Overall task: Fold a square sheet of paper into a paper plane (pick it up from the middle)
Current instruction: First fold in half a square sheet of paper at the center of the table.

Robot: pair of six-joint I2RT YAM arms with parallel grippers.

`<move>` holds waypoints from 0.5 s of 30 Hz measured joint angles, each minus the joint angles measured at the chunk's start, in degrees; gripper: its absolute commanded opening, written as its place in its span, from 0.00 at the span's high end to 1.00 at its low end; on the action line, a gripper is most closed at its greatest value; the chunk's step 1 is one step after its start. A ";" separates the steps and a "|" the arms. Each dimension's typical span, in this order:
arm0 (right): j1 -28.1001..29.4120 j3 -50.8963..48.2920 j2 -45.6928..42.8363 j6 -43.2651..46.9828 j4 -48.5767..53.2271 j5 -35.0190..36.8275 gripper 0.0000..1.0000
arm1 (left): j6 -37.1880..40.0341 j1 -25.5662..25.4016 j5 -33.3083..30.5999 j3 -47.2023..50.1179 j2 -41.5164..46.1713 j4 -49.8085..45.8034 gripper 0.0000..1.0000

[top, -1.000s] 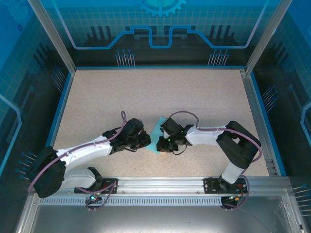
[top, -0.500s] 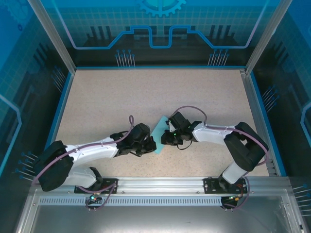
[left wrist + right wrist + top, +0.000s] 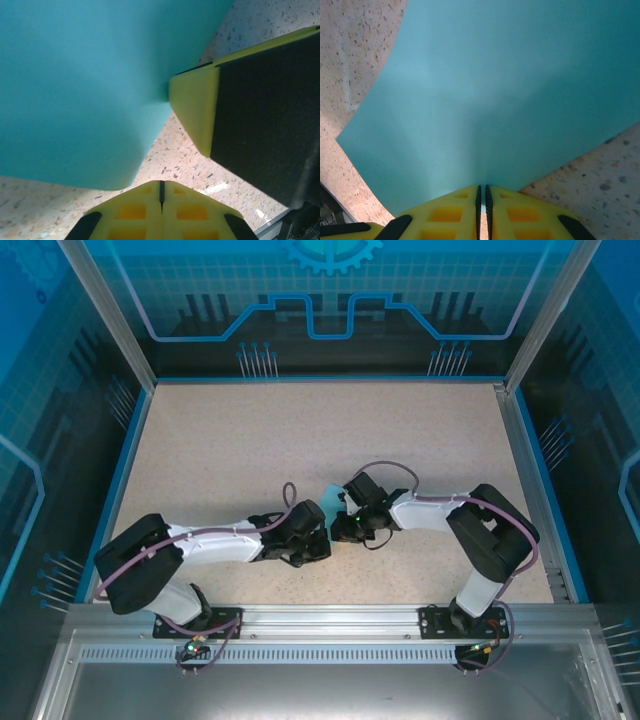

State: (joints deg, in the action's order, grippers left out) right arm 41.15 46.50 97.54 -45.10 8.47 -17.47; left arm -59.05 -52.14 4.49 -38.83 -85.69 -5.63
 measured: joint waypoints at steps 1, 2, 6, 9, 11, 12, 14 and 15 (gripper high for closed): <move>0.00 0.02 0.00 0.17 -0.02 -0.04 0.86 | 0.00 -0.04 -0.04 -0.22 -0.33 0.07 0.96; 0.00 0.02 0.00 0.22 -0.02 -0.11 0.86 | -0.02 -0.07 -0.20 -0.37 -0.66 0.09 0.96; -0.02 0.11 -0.02 0.44 -0.02 -0.13 0.86 | -0.02 -0.07 -0.57 -0.42 -1.11 -0.02 0.96; -0.11 0.11 -0.02 0.46 -0.17 -0.13 0.86 | -0.07 -0.11 -1.60 -0.42 -1.11 -0.04 0.96; -0.24 0.11 -0.02 0.48 -0.35 -0.13 0.86 | -0.22 -0.11 -2.16 -0.42 -1.11 -0.04 0.96; -0.33 0.11 -0.02 0.55 -0.48 -0.11 0.86 | -0.44 -0.11 -2.43 -0.42 -1.11 -0.04 0.96; -0.44 0.11 -0.02 0.59 -0.81 -0.04 0.86 | -0.66 -0.11 -2.84 -0.42 -1.27 -0.02 0.96; -0.44 0.11 -0.02 0.59 -0.90 0.07 0.86 | -0.70 -0.11 -3.02 -0.42 -1.42 -0.04 0.96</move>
State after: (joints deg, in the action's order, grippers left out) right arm 40.71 46.61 97.51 -44.51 7.57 -17.41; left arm -59.75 -52.25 1.48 -39.24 -87.11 -5.67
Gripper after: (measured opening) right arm 0.139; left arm 0.047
